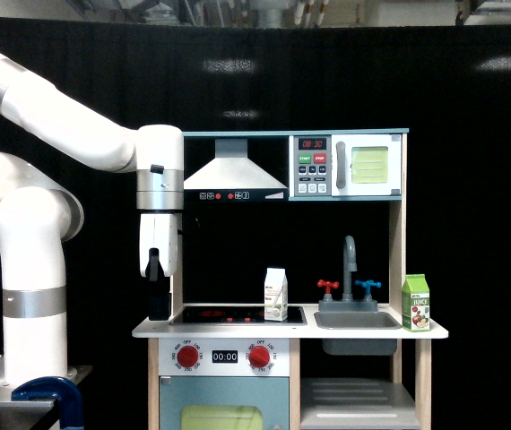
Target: Put the green box into the sink
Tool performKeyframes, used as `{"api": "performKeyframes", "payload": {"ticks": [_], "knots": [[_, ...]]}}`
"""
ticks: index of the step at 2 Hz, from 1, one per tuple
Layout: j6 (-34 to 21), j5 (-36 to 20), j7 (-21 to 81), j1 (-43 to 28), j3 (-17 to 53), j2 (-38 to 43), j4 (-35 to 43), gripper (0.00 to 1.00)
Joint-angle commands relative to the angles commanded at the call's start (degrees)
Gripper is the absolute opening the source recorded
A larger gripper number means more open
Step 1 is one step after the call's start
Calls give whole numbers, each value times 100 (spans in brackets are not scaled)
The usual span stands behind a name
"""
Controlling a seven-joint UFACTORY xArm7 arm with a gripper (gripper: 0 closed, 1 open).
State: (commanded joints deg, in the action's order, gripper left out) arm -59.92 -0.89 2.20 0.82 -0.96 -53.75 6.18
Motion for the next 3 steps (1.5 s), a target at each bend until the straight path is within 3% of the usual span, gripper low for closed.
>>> {"api": "performKeyframes", "payload": {"ticks": [1, 2, 3], "knots": [[433, 115, 160, -55, -24, 831, 306, 100], [966, 435, 2404, -416, 878, 1365, 861, 100], [1615, -69, 3579, -1006, 1476, 3100, 2315, 100]]}}
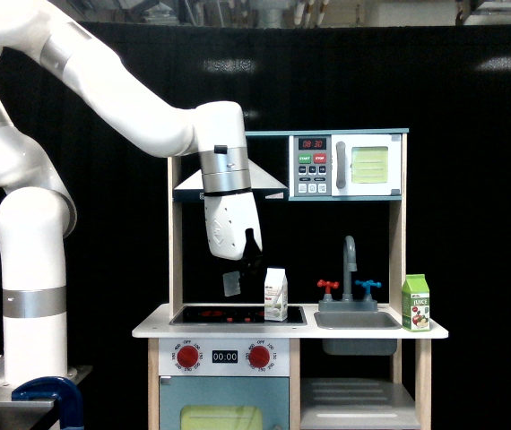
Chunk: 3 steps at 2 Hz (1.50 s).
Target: Put the green box into the sink
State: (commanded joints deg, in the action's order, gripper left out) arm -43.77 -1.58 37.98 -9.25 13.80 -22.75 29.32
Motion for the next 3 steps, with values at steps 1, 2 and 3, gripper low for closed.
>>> {"api": "performKeyframes", "payload": {"ticks": [1, 2, 3], "knots": [[-177, -1338, 2511, -620, 692, 1888, 2068, 100], [-1939, -2858, 5794, 337, 204, 4331, 5101, 100], [-2264, -3284, 5944, 718, -425, 5382, 6339, 100]]}}
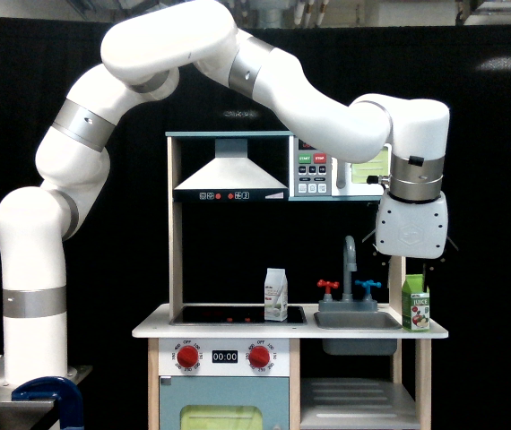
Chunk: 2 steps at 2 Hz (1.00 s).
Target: Put the green box into the sink
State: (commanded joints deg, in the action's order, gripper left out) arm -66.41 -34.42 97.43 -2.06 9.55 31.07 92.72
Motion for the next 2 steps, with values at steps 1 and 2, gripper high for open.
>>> {"api": "performKeyframes", "payload": {"ticks": [1, 2], "knots": [[-119, 129, 86, 143, -433, 525, 631, 100], [-418, 168, 214, 320, -735, 935, 1179, 100]]}}
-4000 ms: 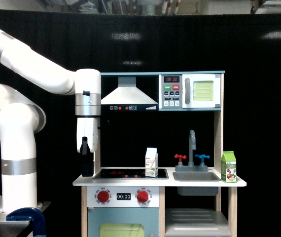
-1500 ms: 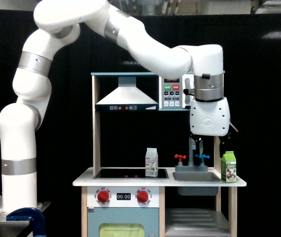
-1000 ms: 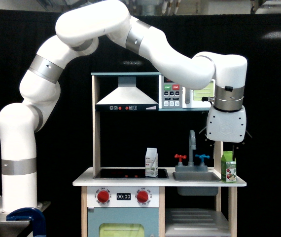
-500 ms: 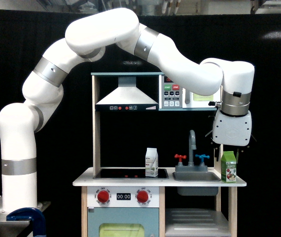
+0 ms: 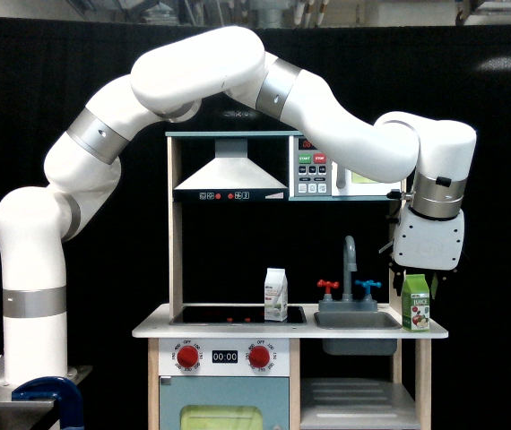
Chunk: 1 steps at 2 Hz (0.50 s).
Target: Put the green box into the sink
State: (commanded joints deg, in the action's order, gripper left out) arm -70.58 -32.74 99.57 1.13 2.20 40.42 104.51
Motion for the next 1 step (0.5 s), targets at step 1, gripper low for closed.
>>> {"api": "performKeyframes", "payload": {"ticks": [1], "knots": [[159, 165, -429, -153, -300, 415, 491, 100]]}}
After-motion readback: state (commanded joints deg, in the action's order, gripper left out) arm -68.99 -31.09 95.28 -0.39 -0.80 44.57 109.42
